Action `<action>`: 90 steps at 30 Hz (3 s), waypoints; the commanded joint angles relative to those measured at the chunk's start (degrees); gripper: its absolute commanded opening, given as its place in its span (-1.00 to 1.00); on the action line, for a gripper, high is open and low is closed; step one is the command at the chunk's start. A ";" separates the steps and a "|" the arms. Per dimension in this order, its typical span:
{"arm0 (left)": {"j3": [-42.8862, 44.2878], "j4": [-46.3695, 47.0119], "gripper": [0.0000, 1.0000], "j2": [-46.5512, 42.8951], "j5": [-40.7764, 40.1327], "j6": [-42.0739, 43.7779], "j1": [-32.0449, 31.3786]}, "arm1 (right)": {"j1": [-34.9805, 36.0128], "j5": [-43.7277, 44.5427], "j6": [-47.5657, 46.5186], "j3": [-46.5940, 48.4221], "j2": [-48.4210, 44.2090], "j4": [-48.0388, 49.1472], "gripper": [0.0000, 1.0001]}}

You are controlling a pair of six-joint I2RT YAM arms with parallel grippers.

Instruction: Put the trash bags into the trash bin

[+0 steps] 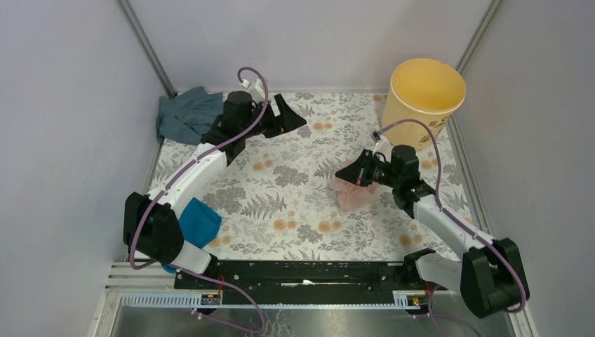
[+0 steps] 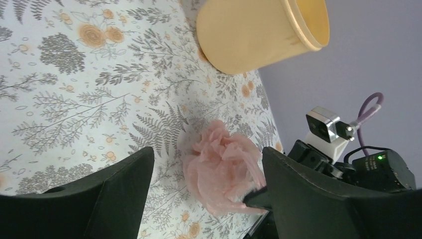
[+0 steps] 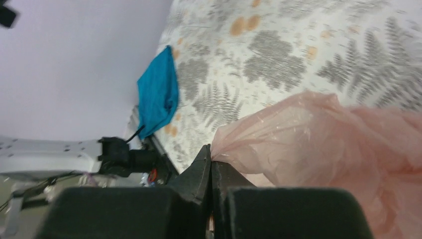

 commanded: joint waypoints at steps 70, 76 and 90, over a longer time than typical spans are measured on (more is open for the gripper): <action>-28.61 -0.82 -0.24 -17.15 -24.64 -5.77 -17.65 | 6.54 10.91 -12.07 12.69 -17.50 -33.66 -1.00; -30.45 -6.78 0.21 -24.16 -22.15 -4.77 -17.50 | 6.57 2.51 -8.25 9.79 -17.56 -29.92 -1.00; -29.58 9.15 0.98 -29.06 -1.42 -1.49 -24.40 | 6.53 -4.91 15.34 9.12 -15.19 -5.05 -0.88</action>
